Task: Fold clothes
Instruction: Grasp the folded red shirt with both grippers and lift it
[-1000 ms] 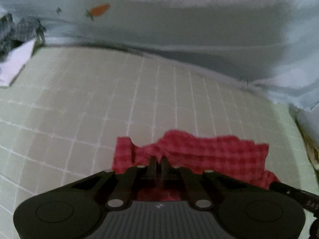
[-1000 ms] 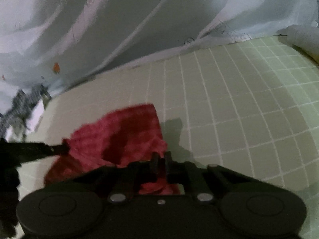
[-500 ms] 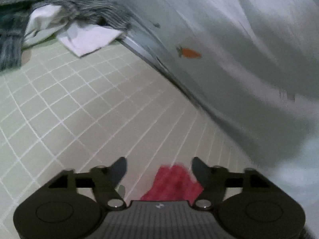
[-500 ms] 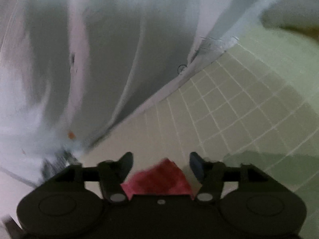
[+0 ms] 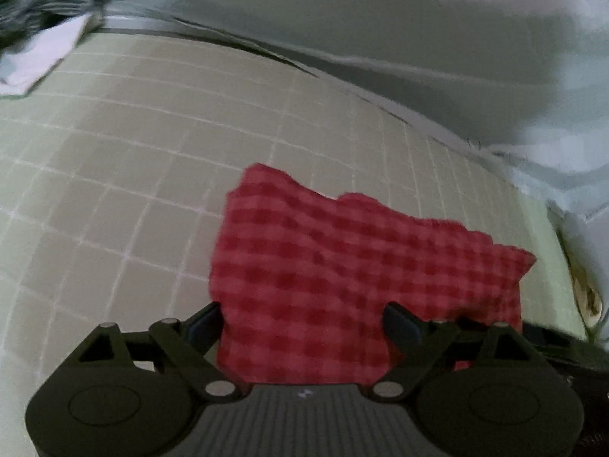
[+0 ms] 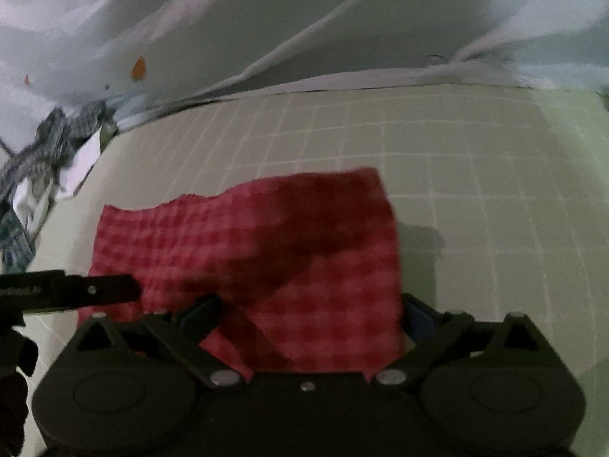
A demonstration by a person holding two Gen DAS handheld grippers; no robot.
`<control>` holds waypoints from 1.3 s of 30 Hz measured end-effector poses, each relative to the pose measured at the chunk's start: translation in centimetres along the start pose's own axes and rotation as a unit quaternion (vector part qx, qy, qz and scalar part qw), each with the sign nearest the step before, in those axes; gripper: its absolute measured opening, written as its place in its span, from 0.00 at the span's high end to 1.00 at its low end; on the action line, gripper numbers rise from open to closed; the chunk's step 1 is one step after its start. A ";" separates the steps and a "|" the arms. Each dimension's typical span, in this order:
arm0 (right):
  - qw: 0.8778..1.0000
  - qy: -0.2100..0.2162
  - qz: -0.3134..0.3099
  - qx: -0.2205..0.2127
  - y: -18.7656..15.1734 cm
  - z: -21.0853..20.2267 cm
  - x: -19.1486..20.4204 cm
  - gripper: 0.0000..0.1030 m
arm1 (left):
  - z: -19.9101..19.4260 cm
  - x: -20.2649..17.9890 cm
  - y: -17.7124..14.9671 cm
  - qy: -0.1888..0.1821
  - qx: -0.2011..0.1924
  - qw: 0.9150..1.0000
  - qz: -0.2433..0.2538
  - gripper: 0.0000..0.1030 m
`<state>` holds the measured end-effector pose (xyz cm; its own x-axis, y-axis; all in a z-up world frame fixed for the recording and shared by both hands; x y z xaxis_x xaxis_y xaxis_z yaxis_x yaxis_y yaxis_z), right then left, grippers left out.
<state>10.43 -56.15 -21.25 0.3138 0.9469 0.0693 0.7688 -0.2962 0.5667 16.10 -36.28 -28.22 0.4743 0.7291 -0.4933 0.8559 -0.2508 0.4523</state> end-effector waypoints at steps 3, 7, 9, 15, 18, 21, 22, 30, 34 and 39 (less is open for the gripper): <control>0.999 -0.007 -0.038 -0.008 0.6 1.0 1.2 0.02 | 0.8 -0.2 0.4 0.010 0.004 1.000 0.024 0.30; 0.999 0.009 -0.052 -0.013 0.8 0.9 2.3 0.24 | 0.6 -0.2 0.2 0.019 0.001 0.999 0.037 0.57; 0.998 0.028 -0.054 -0.012 0.6 0.4 2.9 0.50 | 0.5 0.0 0.1 0.011 0.001 1.000 0.021 0.75; 0.996 0.087 0.021 0.004 -1.6 -3.2 2.2 0.88 | -1.1 -1.8 -1.9 -0.010 0.005 1.000 0.011 0.88; 0.995 0.084 0.047 -0.002 -3.5 -6.2 1.1 0.89 | -2.7 -3.6 -3.5 -0.032 0.002 0.999 0.014 0.88; 0.995 0.075 0.070 -0.012 -5.7 -9.2 -0.4 0.89 | -3.6 -6.1 -5.1 -0.045 0.009 0.998 0.040 0.88; 0.994 0.071 0.077 -0.018 -6.3 -10.1 -1.1 0.89 | -3.8 -7.1 -5.6 -0.050 0.011 0.997 0.050 0.89; 0.992 0.019 0.084 -0.091 -8.5 -16.3 -7.6 0.89 | -2.4 -17.4 -7.7 -0.097 0.026 0.985 0.141 0.89; 0.989 -0.010 0.084 -0.124 -7.9 -17.9 -12.7 0.89 | 0.2 -23.7 -7.2 -0.114 0.027 0.976 0.183 0.89; 0.983 -0.041 0.095 -0.155 -6.1 -19.4 -21.4 0.88 | 4.3 -32.4 -5.8 -0.149 0.016 0.965 0.217 0.89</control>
<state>-11.79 -72.15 -10.21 0.4882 0.8616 0.1392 0.4900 -0.4026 0.7732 -3.39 -61.19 -18.01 0.8238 0.3366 -0.4561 0.5665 -0.5143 0.6438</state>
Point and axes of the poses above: each gripper's, at about its wrist camera, not at the fingertips, and z roughly the way its jaws point, x to its left, y to its top, the point moved 5 cm from there along z, roughly the way its jaws point, and after that the axes turned 13 degrees about -y, right-handed, at the moved point
